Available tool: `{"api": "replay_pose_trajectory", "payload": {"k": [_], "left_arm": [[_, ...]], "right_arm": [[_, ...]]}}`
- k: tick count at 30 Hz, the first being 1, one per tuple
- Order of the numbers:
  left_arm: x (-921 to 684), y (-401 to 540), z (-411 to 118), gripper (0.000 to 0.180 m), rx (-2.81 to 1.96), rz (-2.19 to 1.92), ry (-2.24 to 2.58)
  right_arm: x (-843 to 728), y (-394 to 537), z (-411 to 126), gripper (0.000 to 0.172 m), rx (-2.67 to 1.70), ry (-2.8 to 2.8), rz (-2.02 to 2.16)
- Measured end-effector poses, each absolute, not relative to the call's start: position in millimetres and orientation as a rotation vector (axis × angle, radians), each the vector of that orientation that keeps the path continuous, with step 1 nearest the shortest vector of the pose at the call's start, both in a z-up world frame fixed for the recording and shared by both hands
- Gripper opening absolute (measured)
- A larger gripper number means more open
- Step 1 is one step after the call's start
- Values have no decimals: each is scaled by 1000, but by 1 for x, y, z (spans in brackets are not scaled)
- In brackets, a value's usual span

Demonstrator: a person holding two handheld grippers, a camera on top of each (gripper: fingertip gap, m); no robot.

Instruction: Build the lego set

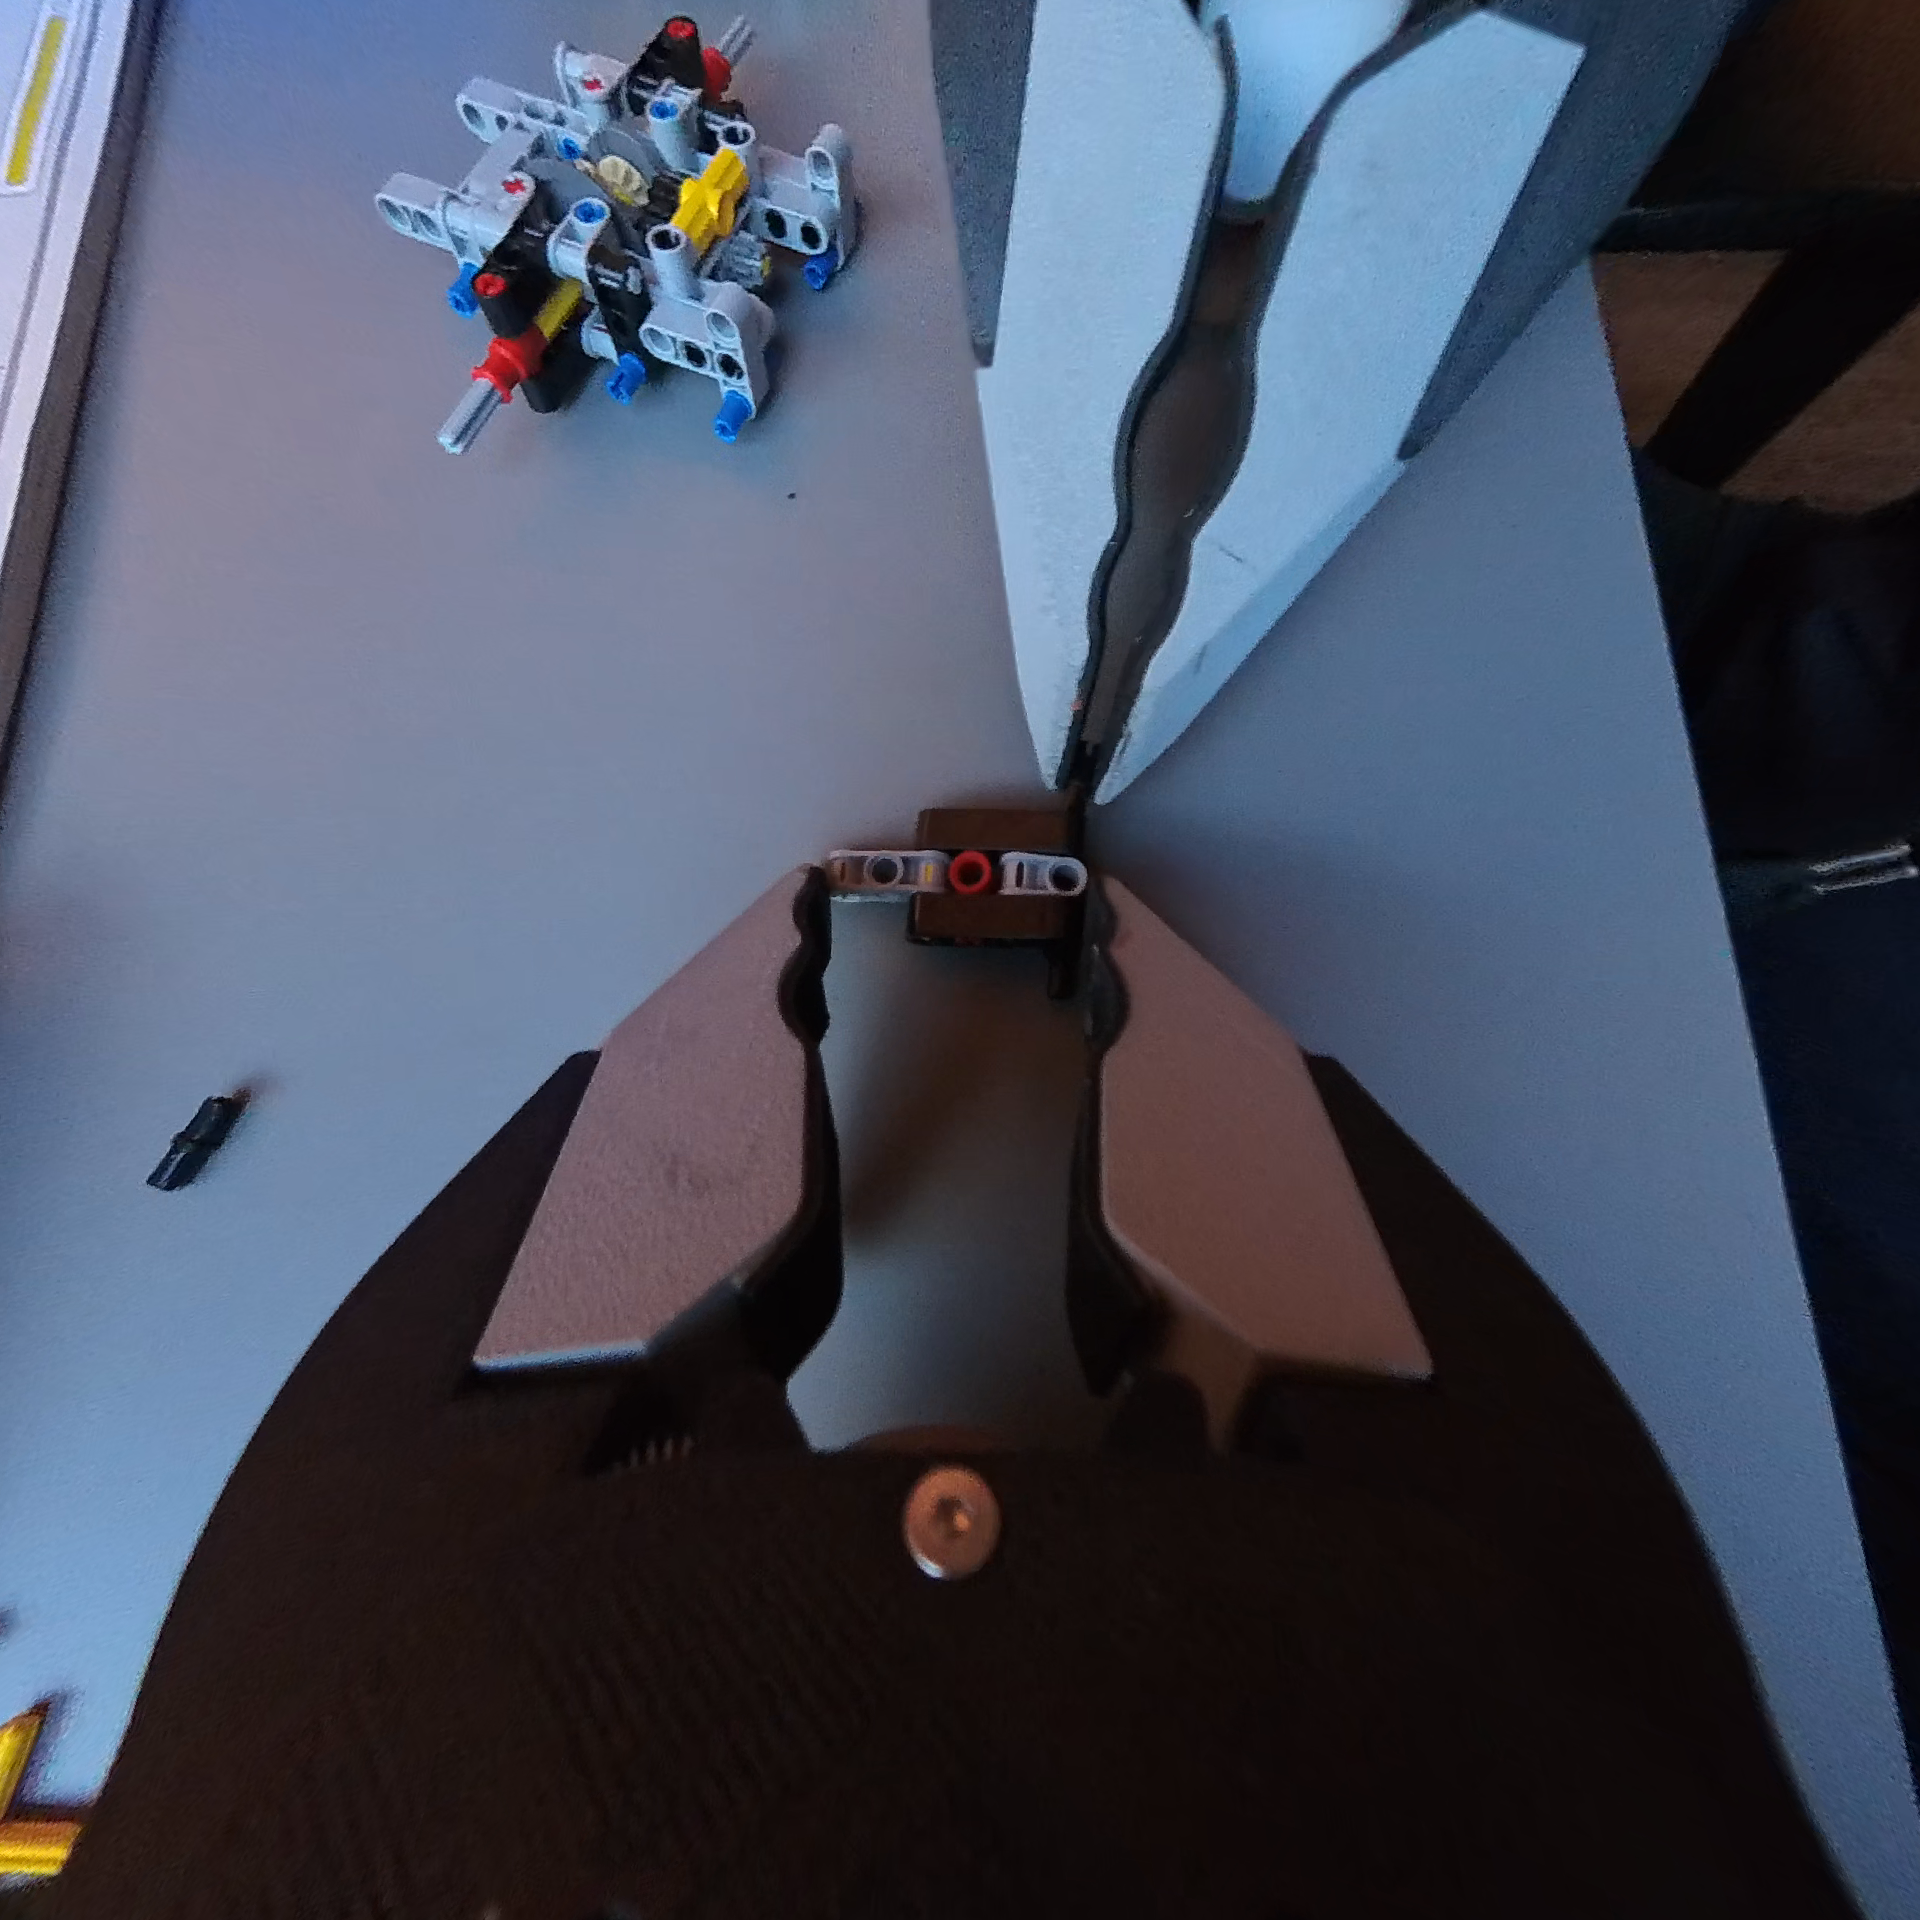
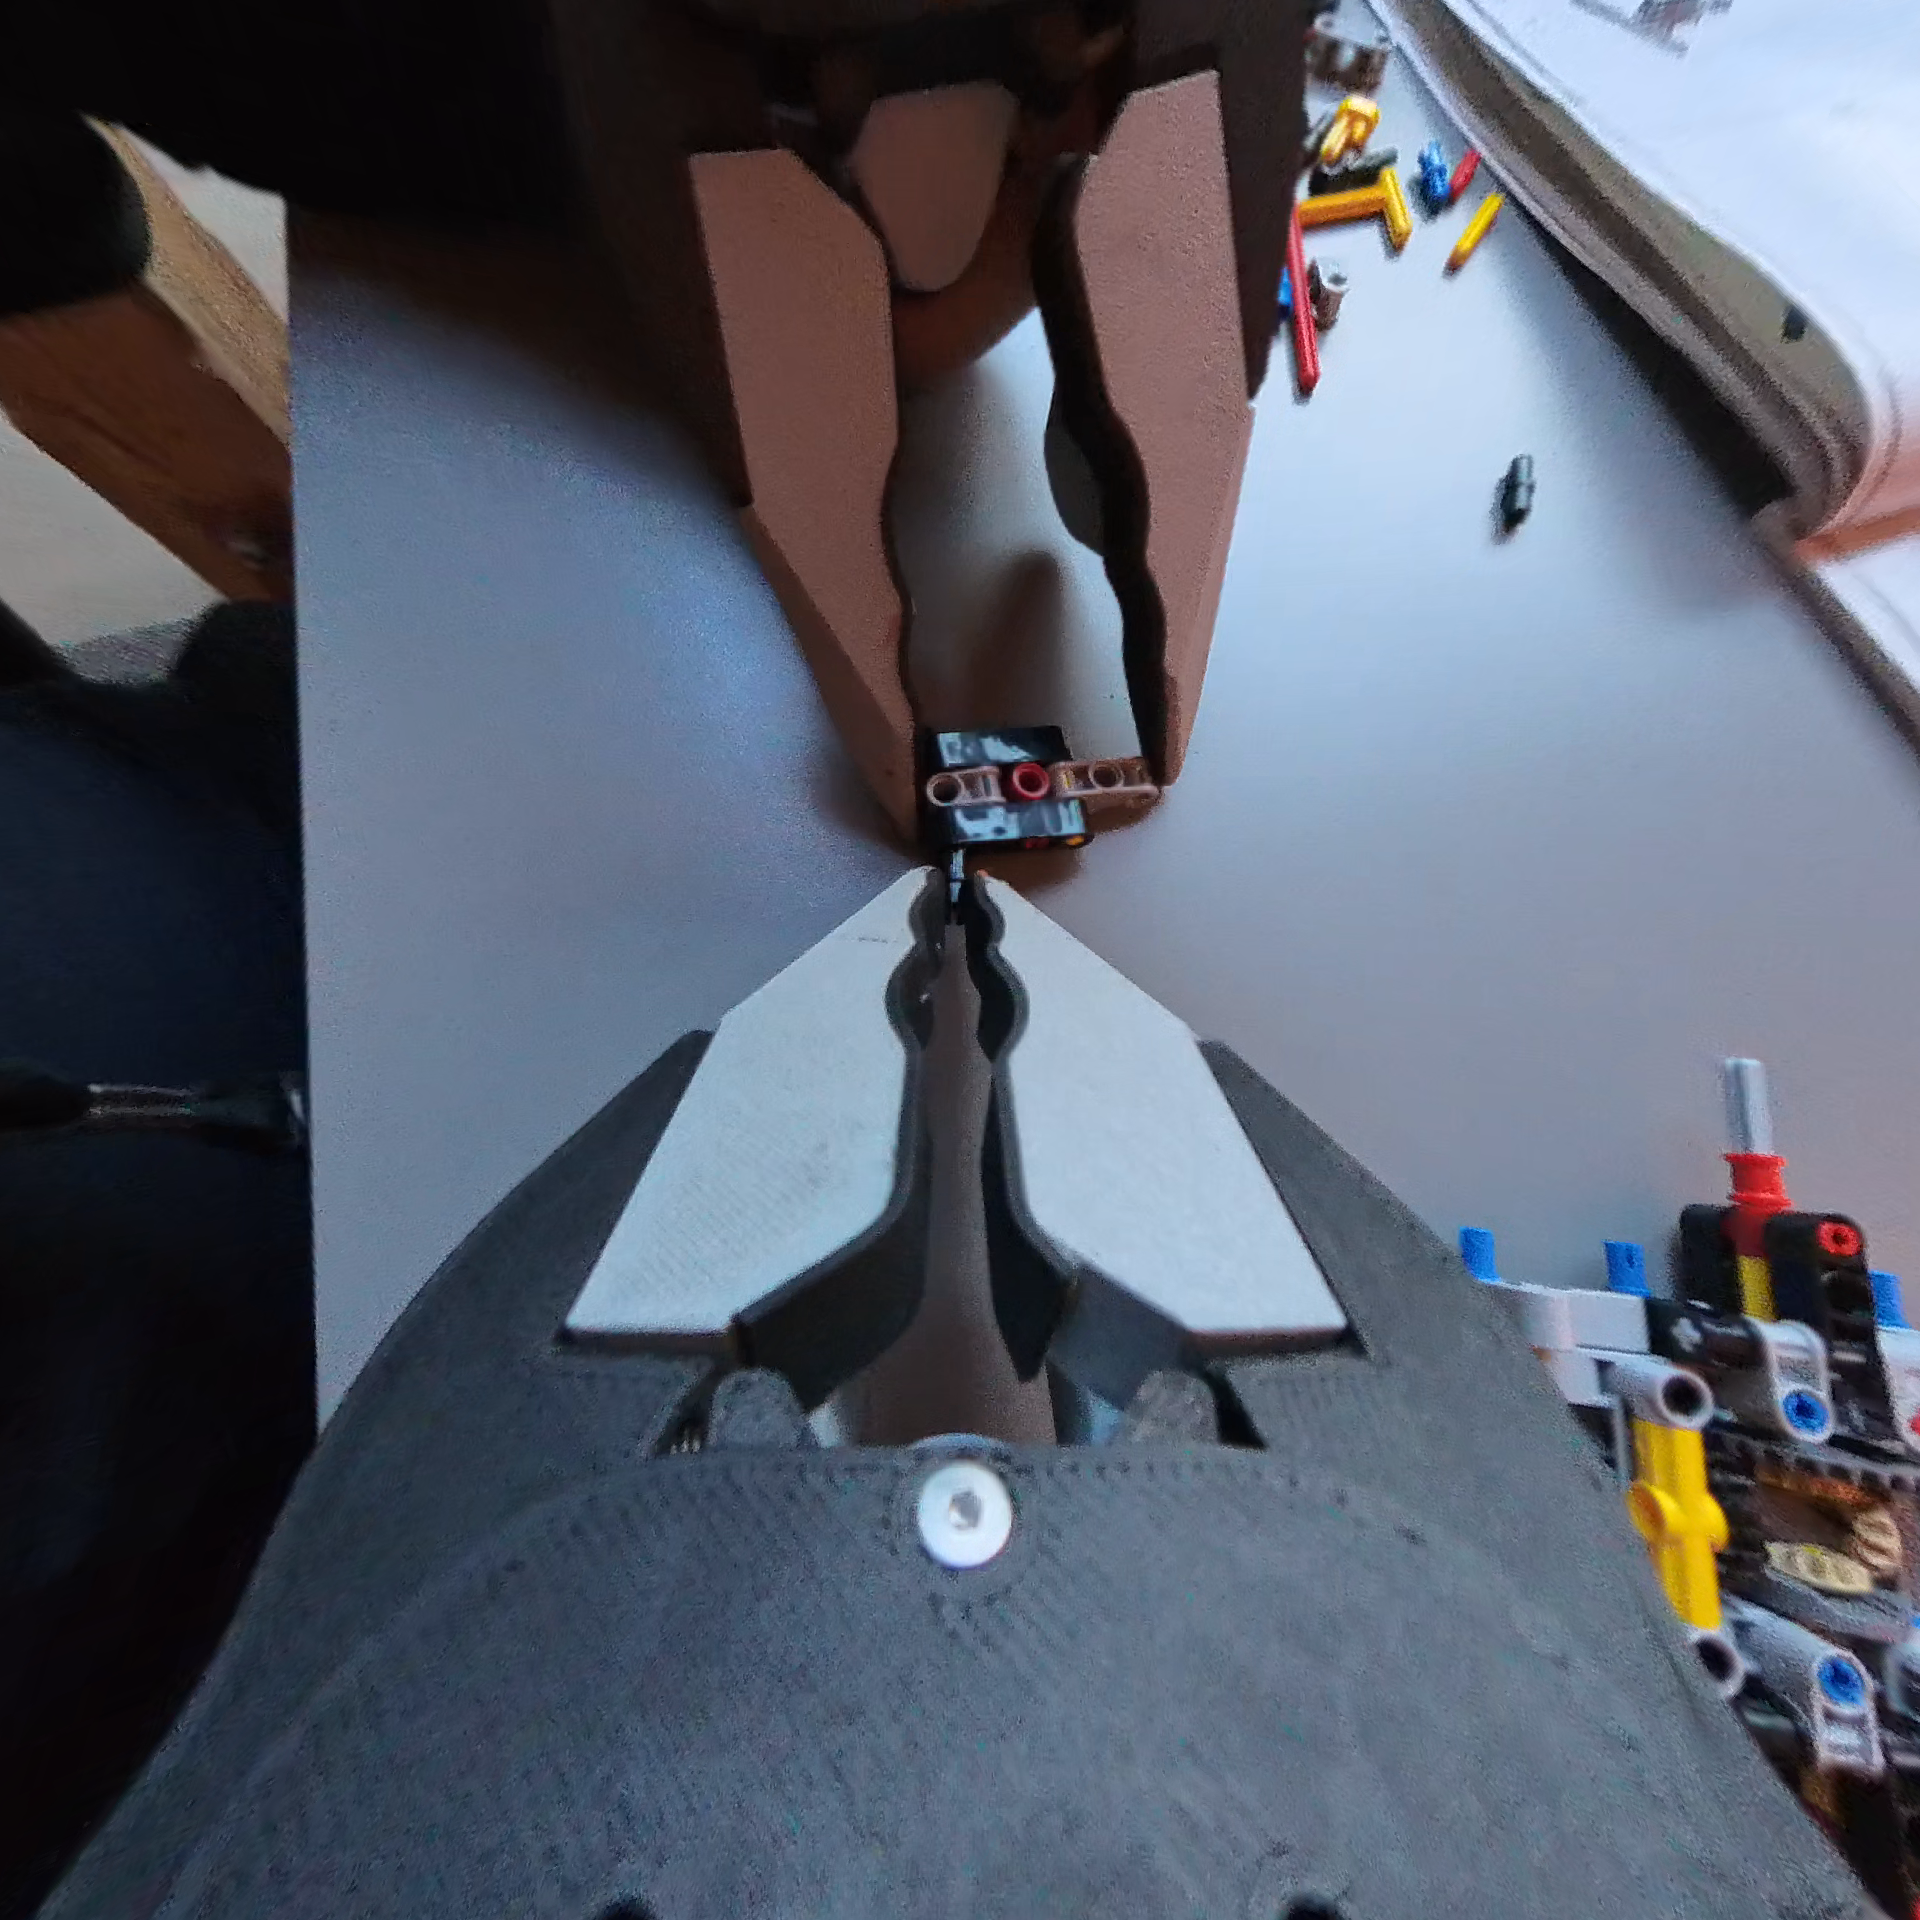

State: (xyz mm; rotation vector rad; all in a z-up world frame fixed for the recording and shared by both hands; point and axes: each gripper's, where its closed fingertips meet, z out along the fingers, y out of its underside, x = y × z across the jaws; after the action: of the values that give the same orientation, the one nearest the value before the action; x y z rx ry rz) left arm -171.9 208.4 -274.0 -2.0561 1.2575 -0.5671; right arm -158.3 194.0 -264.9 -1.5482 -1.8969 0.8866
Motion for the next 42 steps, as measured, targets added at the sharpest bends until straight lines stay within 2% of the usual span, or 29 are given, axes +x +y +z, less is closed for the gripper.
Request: {"api": "replay_pose_trajectory", "payload": {"k": [8, 13, 22, 29, 36, 42], "left_arm": [[-169, 196, -274, 46, -2037, -589, 1300], [-170, 195, -274, 46, -2038, -598, 1302], [-170, 196, -274, 46, -2048, -595, 1288], [-169, 196, -274, 46, -2063, -584, 1270], [-170, 196, -274, 46, -2076, -576, 1254], [-169, 197, -274, 47, -2067, -558, 1255]], "right_arm": [[-158, 181, -267, 0, -1221, -1962, 587], [-159, 181, -267, 0, -1156, -1982, 565], [-160, 178, -269, 0, -1591, -2013, 958], [-158, 181, -267, 0, -1303, -2348, 460], [-163, 177, -266, 0, -1701, -2262, 1002], [-161, 179, -265, 1, -1641, -2119, 981]]}}
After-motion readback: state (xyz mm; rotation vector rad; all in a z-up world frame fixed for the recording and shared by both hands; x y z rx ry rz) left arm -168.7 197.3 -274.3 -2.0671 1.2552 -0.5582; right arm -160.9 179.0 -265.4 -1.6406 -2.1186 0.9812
